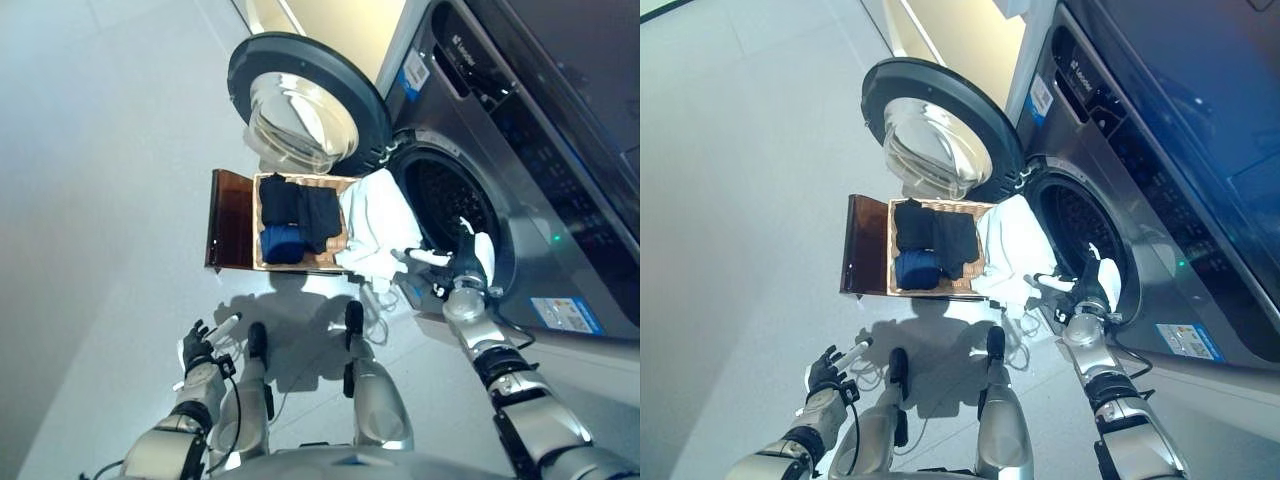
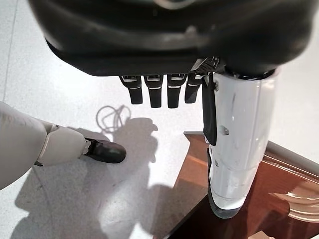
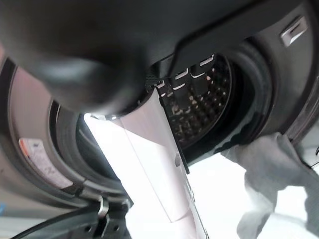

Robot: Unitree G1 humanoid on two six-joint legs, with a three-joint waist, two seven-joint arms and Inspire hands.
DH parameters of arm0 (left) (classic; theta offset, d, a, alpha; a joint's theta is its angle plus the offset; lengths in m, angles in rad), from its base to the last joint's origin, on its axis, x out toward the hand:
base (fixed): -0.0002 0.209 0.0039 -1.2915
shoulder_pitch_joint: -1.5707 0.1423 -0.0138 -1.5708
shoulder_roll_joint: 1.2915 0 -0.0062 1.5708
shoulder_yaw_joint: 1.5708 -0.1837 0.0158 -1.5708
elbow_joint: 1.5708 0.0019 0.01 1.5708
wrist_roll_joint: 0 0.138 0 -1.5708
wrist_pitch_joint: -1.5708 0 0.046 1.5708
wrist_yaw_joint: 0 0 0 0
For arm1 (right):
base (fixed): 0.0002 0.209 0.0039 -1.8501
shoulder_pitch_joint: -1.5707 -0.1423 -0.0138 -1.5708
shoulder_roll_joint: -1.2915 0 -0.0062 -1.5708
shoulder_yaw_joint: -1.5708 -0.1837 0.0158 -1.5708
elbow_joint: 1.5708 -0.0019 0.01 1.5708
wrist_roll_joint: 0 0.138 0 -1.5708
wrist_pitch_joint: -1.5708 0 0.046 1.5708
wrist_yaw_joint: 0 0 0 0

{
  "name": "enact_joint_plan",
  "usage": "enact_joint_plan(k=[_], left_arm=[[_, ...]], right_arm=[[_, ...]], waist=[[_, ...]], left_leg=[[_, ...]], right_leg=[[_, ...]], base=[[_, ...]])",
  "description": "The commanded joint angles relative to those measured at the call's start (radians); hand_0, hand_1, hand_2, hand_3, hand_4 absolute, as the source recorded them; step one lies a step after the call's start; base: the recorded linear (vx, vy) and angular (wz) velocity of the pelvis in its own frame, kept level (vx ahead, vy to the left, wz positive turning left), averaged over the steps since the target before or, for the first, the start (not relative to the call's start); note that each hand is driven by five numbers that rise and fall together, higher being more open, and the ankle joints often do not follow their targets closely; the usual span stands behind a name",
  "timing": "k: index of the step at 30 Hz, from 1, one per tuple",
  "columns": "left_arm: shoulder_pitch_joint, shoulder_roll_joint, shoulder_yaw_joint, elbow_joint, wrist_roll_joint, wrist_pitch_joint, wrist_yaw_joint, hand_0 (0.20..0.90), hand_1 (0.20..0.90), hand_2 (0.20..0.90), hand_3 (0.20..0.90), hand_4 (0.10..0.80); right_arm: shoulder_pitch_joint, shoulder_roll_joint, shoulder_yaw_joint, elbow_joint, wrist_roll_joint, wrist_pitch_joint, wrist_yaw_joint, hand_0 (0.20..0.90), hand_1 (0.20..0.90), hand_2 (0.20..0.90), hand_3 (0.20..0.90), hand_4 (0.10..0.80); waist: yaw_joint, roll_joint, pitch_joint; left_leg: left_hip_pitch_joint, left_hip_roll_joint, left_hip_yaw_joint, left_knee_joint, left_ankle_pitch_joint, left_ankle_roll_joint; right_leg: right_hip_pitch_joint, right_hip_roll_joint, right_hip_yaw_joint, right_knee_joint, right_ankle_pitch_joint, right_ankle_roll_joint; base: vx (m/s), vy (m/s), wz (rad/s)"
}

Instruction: Pick up the clothes and place them into the washing machine

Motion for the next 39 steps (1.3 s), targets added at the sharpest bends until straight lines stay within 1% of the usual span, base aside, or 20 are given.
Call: enact_joint_plan(k=[1, 8, 16, 23, 25, 27, 34, 35, 36, 39], left_arm=[[0.014, 0.051, -0.015, 0.047, 0.016, -0.021, 0.012, 0.9, 0.9, 0.9, 0.9, 0.8], [0.025, 0.05, -0.032, 0.05, 0.012, -0.019, -0.007, 0.9, 0.9, 0.9, 0.9, 0.8], [0.026, 0.04, -0.058, 0.057, 0.002, -0.023, -0.021, 0.9, 0.9, 0.9, 0.9, 0.8], [0.025, 0.033, -0.07, 0.051, -0.011, -0.03, -0.027, 0.9, 0.9, 0.9, 0.9, 0.8], [0.031, 0.035, -0.075, 0.031, -0.022, -0.035, -0.032, 0.9, 0.9, 0.9, 0.9, 0.8], [0.029, 0.036, -0.075, 0.031, -0.024, -0.035, -0.037, 0.9, 0.9, 0.9, 0.9, 0.8], [0.043, 0.028, -0.09, -0.006, -0.054, -0.051, -0.046, 0.9, 0.9, 0.9, 0.9, 0.8], [0.044, 0.023, -0.095, -0.01, -0.063, -0.055, -0.054, 0.9, 0.9, 0.9, 0.9, 0.8], [0.044, 0.023, -0.094, -0.01, -0.063, -0.055, -0.054, 0.9, 0.9, 0.9, 0.9, 0.8], [0.04, 0.01, -0.114, -0.026, -0.076, -0.063, -0.061, 0.9, 0.9, 0.9, 0.9, 0.8]], right_arm=[[-0.084, -0.072, -0.004, -0.001, 0.009, -0.072, -0.028, 0.9, 0.9, 0.9, 0.9, 0.8], [-0.159, -0.121, 0.026, 0.079, 0.049, -0.076, 0.004, 0.9, 0.9, 0.9, 0.9, 0.8], [-0.246, -0.144, 0.056, 0.155, 0.101, -0.087, 0.035, 0.9, 0.9, 0.9, 0.9, 0.8], [-0.316, -0.167, 0.079, 0.193, 0.136, -0.096, 0.054, 0.9, 0.9, 0.9, 0.9, 0.8], [-0.347, -0.19, 0.086, 0.19, 0.164, -0.105, 0.065, 0.9, 0.9, 0.9, 0.9, 0.8], [-0.362, -0.198, 0.088, 0.193, 0.174, -0.105, 0.071, 0.9, 0.9, 0.9, 0.9, 0.8], [-0.428, -0.251, 0.113, 0.22, 0.207, -0.113, 0.094, 0.9, 0.9, 0.9, 0.9, 0.8], [-0.457, -0.269, 0.13, 0.249, 0.202, -0.112, 0.102, 0.9, 0.9, 0.9, 0.9, 0.8], [-0.457, -0.269, 0.131, 0.249, 0.202, -0.112, 0.102, 0.9, 0.9, 0.9, 0.9, 0.8], [-0.502, -0.288, 0.156, 0.299, 0.195, -0.11, 0.118, 0.9, 0.9, 0.9, 0.9, 0.8]], waist=[[0.016, 0.009, -0.038], [0.022, 0.04, -0.031], [0.028, 0.076, -0.019], [0.034, 0.102, -0.002], [0.038, 0.114, 0.012], [0.039, 0.117, 0.016], [0.045, 0.141, 0.049], [0.048, 0.151, 0.062], [0.048, 0.151, 0.062], [0.052, 0.167, 0.078]], left_leg=[[0.007, 0.04, -0.043, -0.007, -0.057, -0.05], [-0.011, 0.041, -0.052, -0.007, -0.043, -0.06], [-0.036, 0.032, -0.059, -0.007, -0.033, -0.064], [-0.063, 0.029, -0.067, -0.007, -0.023, -0.069], [-0.083, 0.026, -0.068, -0.007, -0.016, -0.072], [-0.091, 0.025, -0.068, -0.007, -0.014, -0.073], [-0.136, 0.013, -0.064, -0.007, -0.004, -0.074], [-0.153, 0.007, -0.066, -0.007, -0.001, -0.074], [-0.153, 0.007, -0.066, -0.007, -0.001, -0.074], [-0.173, -0.003, -0.07, -0.007, 0.005, -0.071]], right_leg=[[-0.018, -0.096, -0.005, 0.124, -0.101, 0.081], [-0.024, -0.096, -0.013, 0.122, -0.103, 0.075], [-0.038, -0.103, -0.02, 0.125, -0.104, 0.072], [-0.056, -0.104, -0.024, 0.125, -0.104, 0.068], [-0.076, -0.103, -0.024, 0.128, -0.102, 0.067], [-0.085, -0.104, -0.022, 0.129, -0.1, 0.067], [-0.137, -0.108, -0.015, 0.132, -0.083, 0.068], [-0.157, -0.112, -0.008, 0.133, -0.075, 0.07], [-0.157, -0.112, -0.008, 0.134, -0.075, 0.07], [-0.179, -0.12, -0.004, 0.141, -0.072, 0.071]], base=[[0.011, -0.054, -0.14], [0.009, -0.042, -0.01], [0.01, -0.03, 0.02], [0.007, -0.037, 0.03], [-0.018, -0.035, 0.01], [-0.014, -0.026, 0.05], [-0.007, -0.009, 0.02], [0.0, 0.0, 0.0], [0.0, 0.0, 0.0], [0.001, 0.006, -0.01]])
